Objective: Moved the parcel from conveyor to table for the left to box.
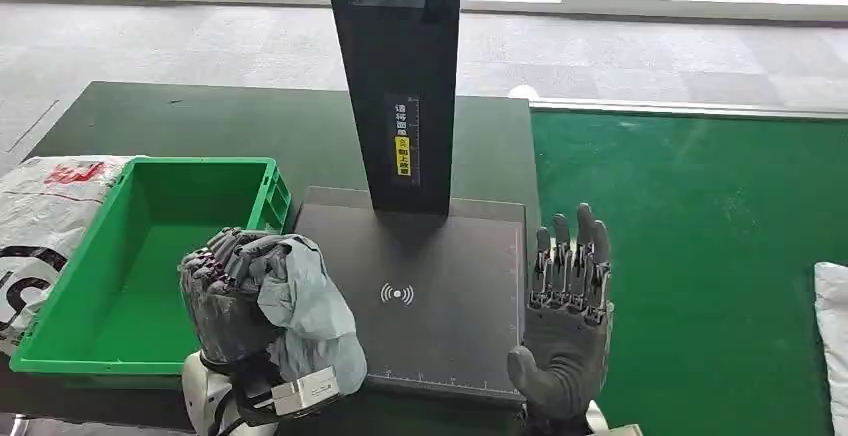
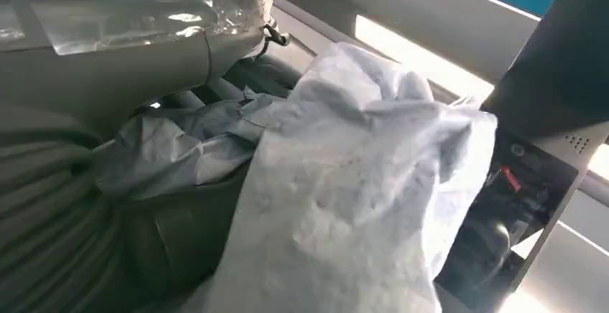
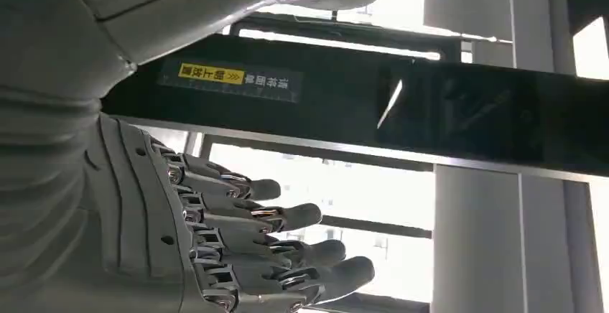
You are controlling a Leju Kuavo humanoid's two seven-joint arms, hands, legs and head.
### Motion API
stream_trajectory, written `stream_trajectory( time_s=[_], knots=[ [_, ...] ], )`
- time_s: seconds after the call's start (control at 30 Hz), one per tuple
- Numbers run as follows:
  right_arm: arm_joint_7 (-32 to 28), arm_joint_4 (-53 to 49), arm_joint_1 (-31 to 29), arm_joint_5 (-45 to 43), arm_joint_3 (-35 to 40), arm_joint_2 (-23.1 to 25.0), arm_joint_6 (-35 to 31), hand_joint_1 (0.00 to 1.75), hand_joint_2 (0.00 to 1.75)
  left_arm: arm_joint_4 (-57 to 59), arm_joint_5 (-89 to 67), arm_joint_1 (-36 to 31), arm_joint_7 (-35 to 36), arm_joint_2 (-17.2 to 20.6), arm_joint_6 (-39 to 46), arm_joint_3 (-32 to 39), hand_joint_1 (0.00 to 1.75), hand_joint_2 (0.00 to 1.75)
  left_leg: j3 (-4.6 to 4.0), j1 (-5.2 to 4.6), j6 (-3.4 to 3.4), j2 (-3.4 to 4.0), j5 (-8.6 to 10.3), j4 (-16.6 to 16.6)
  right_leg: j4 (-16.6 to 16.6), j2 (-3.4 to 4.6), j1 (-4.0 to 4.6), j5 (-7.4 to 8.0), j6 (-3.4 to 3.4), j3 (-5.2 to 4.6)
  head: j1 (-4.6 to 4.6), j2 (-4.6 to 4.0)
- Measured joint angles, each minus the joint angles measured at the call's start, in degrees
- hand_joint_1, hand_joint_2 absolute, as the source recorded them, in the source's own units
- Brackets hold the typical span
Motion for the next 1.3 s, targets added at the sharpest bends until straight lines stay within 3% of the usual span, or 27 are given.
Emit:
stream_trajectory(
  time_s=[0.23, 0.4, 0.7, 0.97, 1.3],
  knots=[
    [0.0, -0.2, 0.0, -0.1, 0.0, 0.0, 0.0, 0.00, 1.75, 1.0, 3.6, -1.0, 3.6, 0.6, -0.5, 0.0, 1.75, 1.75, 0.00, 0.00, 0.00, 0.00, 0.00, 0.0, 0.0, 0.00, -0.01, 0.00, 0.00, -0.05, 0.00, 0.00],
    [0.0, -0.2, 0.0, -1.0, 0.2, -0.2, 1.0, 0.00, 1.75, 2.7, 15.1, -7.6, 6.8, 5.7, -3.6, 0.2, 1.75, 1.75, 0.01, 0.02, -0.05, -0.02, 0.09, 0.0, 0.0, -0.01, 0.06, 0.05, -0.03, 0.01, 0.00, 0.00],
    [0.0, -0.1, -0.3, -1.2, 0.2, -0.5, 0.8, 0.00, 1.75, 4.4, 16.4, -13.6, 7.5, 11.6, -4.4, 0.9, 1.75, 1.75, -0.08, 0.04, -0.04, -0.05, 0.13, 0.0, 0.1, -0.04, 0.03, 0.04, -0.04, -0.14, 0.00, 0.00],
    [0.0, -0.1, -0.2, -1.6, 0.5, -0.6, 0.4, 0.00, 1.75, 13.7, 23.7, -32.6, 13.2, 23.3, -13.3, 4.4, 1.75, 1.75, -0.14, 0.18, -0.21, -0.07, 0.34, 0.0, 0.1, -0.04, 0.22, 0.25, -0.16, -0.18, 0.00, 0.00],
    [0.0, -0.1, -0.1, -1.6, 0.5, -0.6, 2.0, 0.00, 1.75, 26.6, 27.6, -49.6, 15.5, 31.4, -15.9, 6.8, 1.75, 1.75, -0.28, 0.22, -0.26, -0.01, 0.39, 0.0, 0.1, 0.01, 0.24, 0.27, -0.17, -0.33, 0.00, 0.00]
  ],
)
